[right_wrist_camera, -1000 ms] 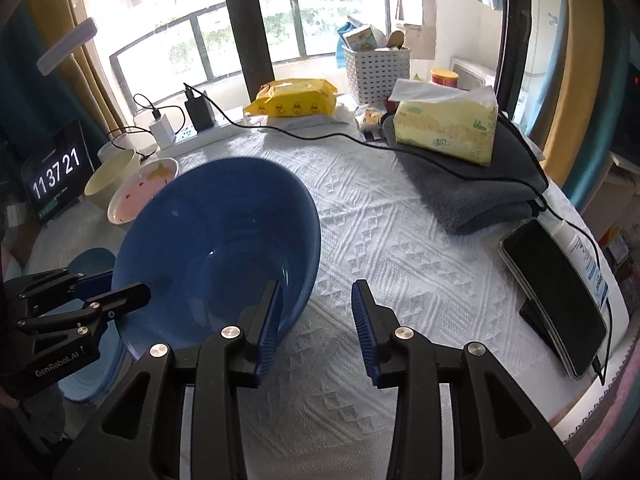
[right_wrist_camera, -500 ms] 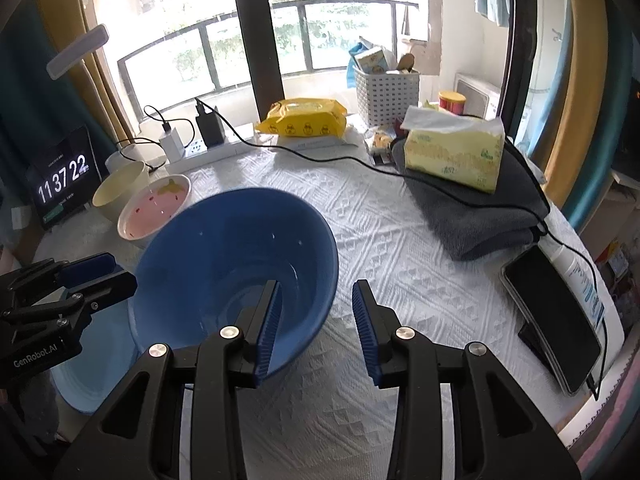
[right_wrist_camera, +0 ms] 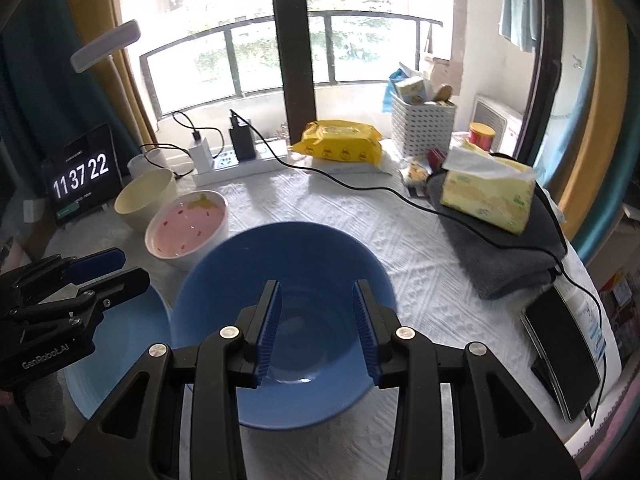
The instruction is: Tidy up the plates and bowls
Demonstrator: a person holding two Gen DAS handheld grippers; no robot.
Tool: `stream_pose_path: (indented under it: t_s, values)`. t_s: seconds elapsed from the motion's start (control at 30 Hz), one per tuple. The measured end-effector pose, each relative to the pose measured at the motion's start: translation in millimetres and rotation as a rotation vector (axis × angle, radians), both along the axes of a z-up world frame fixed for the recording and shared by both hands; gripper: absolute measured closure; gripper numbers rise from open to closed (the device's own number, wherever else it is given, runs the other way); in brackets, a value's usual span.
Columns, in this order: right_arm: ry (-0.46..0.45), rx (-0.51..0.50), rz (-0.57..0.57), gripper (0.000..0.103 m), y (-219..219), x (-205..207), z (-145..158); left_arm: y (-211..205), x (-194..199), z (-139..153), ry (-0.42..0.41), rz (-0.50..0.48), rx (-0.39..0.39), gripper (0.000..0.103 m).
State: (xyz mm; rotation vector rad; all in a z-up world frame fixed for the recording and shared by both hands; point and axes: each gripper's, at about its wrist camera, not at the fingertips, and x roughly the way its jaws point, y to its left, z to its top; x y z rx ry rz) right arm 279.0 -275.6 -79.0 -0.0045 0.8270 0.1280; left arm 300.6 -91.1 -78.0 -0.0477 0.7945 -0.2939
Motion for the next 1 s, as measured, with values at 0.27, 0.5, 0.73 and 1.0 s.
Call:
stream_pose_path:
  t_s: [0.27, 0.5, 0.73, 1.0]
  values:
    - [-0.008, -0.005, 0.048, 0.064, 23.7, 11.8, 4.3, 22.0, 5.9, 2.1, -0.009, 0.053, -0.009, 0.056]
    - [-0.018, -0.007, 0.101, 0.064, 41.9, 26.4, 5.9, 38.2, 13.3, 0.6, -0.011, 0.103, -0.012, 0.056]
    - [-0.026, -0.003, 0.153, 0.064, 56.7, 45.1, 6.9, 49.5, 22.0, -2.3, -0.01, 0.138, -0.016, 0.056]
    - [-0.005, 0.025, 0.177, 0.064, 66.7, 69.2, 0.1, 64.7, 37.5, -13.4, 0.015, 0.176, -0.024, 0.056]
